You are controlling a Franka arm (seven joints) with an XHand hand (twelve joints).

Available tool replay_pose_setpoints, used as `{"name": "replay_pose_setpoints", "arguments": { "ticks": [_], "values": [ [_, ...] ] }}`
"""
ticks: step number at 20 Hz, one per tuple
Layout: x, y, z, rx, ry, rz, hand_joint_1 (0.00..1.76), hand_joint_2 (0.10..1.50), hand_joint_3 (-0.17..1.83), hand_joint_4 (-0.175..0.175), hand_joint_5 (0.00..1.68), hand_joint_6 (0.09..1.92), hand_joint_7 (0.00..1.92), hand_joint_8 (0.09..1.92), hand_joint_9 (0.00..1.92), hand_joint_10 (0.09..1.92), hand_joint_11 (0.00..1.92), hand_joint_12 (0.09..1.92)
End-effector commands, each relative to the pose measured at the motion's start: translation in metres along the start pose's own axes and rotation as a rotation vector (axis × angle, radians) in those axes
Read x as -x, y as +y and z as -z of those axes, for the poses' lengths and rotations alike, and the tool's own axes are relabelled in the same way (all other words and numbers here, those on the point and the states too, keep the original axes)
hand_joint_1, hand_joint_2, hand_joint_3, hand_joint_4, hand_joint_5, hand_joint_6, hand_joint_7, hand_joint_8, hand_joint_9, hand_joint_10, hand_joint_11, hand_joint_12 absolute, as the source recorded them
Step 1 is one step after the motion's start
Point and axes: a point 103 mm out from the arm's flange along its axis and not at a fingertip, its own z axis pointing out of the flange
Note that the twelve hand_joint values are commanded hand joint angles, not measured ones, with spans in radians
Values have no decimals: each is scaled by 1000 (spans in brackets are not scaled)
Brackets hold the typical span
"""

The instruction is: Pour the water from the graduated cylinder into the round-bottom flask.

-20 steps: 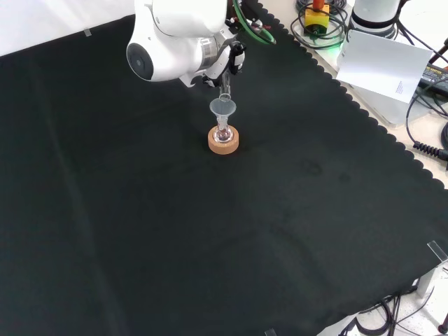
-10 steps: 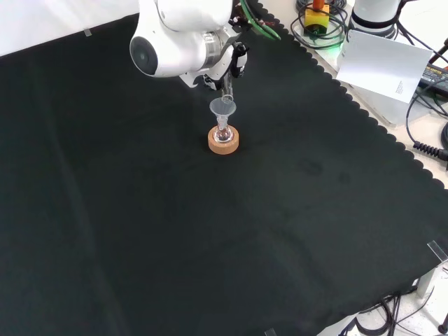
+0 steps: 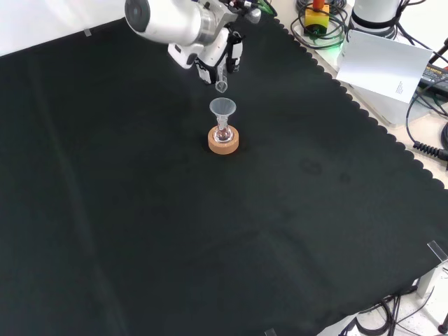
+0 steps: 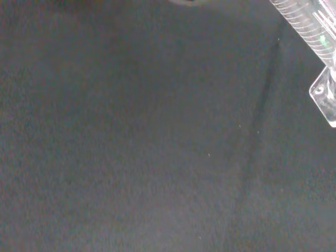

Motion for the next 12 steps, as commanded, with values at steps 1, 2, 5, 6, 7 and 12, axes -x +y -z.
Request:
{"name": "replay_pose_setpoints", "arguments": {
  "ticks": [1, 2, 5, 6, 7, 12],
  "values": [
    [13, 2, -3, 212, 143, 158, 1492, 1107, -1, -89, 890, 865, 769, 1239, 1068, 1029, 1044, 817],
    [14, 2, -3, 233, 151, 180, 1492, 1106, -1, -89, 890, 865, 769, 1239, 1068, 1029, 1043, 816],
    [16, 2, -3, 297, 172, 218, 1492, 1106, -1, -88, 892, 866, 770, 1237, 1068, 1029, 1040, 814],
    [16, 2, -3, 317, 183, 235, 1492, 1106, -1, -88, 892, 866, 771, 1237, 1068, 1028, 1039, 813],
    [17, 3, -3, 336, 189, 259, 1492, 1106, -1, -88, 893, 867, 771, 1236, 1068, 1028, 1039, 813],
    [17, 7, -3, 395, 227, 325, 1493, 1106, -1, -88, 898, 869, 772, 1235, 1069, 1027, 1037, 811]
  ]
}}
